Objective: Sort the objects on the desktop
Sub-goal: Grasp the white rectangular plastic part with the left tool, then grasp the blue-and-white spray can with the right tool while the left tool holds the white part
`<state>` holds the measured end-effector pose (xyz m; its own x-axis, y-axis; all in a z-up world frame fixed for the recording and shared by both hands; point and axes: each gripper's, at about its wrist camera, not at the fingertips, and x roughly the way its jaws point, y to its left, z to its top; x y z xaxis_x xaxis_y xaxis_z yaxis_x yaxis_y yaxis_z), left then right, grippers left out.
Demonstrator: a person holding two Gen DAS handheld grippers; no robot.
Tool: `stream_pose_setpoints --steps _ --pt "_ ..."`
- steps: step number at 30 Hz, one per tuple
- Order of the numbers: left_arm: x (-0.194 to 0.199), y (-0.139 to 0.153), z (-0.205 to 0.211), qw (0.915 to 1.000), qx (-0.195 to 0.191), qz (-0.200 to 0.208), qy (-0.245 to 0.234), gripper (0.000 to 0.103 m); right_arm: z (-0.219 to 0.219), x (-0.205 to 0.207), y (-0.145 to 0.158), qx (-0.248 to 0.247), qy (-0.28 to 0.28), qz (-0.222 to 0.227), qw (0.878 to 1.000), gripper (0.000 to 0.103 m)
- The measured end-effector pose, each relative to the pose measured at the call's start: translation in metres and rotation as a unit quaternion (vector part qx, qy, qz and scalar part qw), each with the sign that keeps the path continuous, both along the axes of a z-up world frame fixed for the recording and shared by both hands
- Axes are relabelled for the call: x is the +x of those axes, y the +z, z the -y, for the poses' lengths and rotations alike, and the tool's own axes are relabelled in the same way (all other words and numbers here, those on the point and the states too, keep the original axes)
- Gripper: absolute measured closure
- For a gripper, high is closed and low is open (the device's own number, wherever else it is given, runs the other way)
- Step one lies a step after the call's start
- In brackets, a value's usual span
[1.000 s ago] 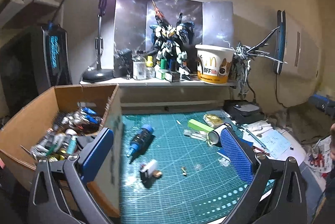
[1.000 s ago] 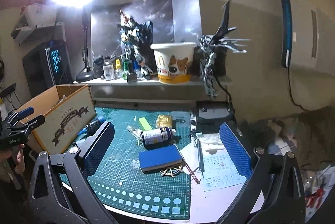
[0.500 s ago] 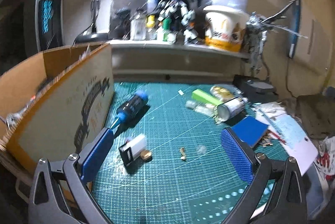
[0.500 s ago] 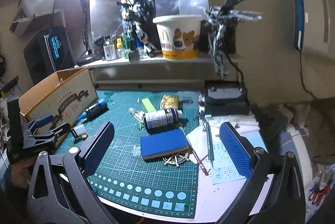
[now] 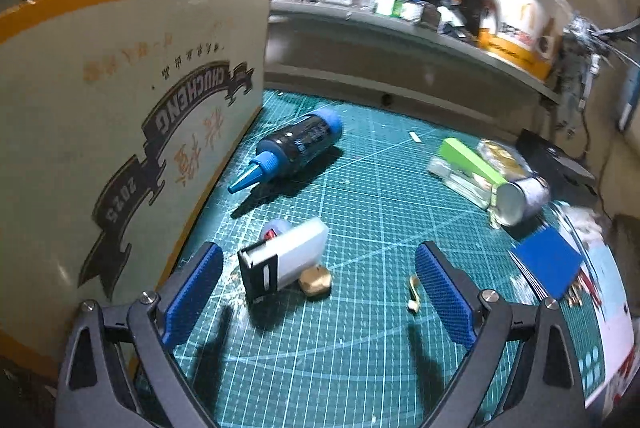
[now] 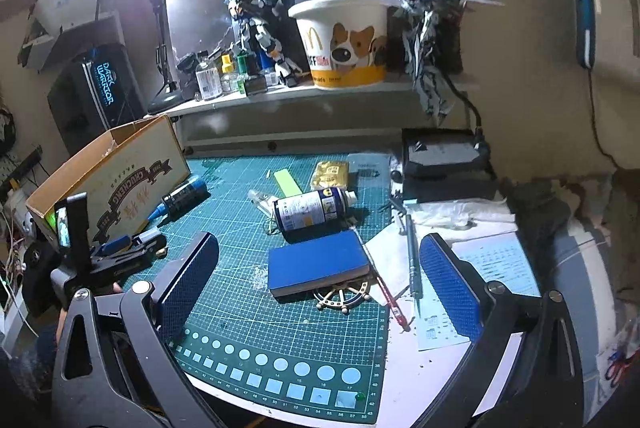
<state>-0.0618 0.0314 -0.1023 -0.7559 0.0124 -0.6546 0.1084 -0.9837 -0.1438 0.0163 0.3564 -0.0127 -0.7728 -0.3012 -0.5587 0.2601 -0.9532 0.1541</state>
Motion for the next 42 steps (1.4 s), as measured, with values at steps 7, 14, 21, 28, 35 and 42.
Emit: stream_pose_setpoints --steps 7,14,21,28,35,42 --pt "-0.021 -0.013 -0.004 0.9984 -0.021 0.048 -0.021 0.070 -0.006 -0.017 -0.017 -0.013 0.012 0.024 1.000 0.002" --pt "-0.017 -0.010 -0.005 0.9966 -0.015 0.049 -0.065 0.090 -0.005 -0.028 -0.029 -0.021 0.017 0.043 0.999 0.002" --pt "-0.001 0.004 -0.001 0.9961 -0.004 0.034 -0.082 0.090 0.011 -0.030 -0.026 -0.005 0.028 0.036 0.999 0.002" --pt "0.014 0.022 0.001 0.9941 -0.029 0.009 -0.105 0.090 0.033 -0.040 -0.040 0.020 0.031 0.044 0.998 0.002" --pt "0.015 0.027 0.002 0.9915 -0.014 0.002 -0.129 0.090 0.066 -0.075 -0.064 0.066 0.056 0.069 0.994 0.002" --pt "0.017 0.032 0.004 0.9890 -0.005 -0.003 -0.148 0.090 0.084 -0.157 -0.082 0.132 0.057 0.123 0.982 0.000"
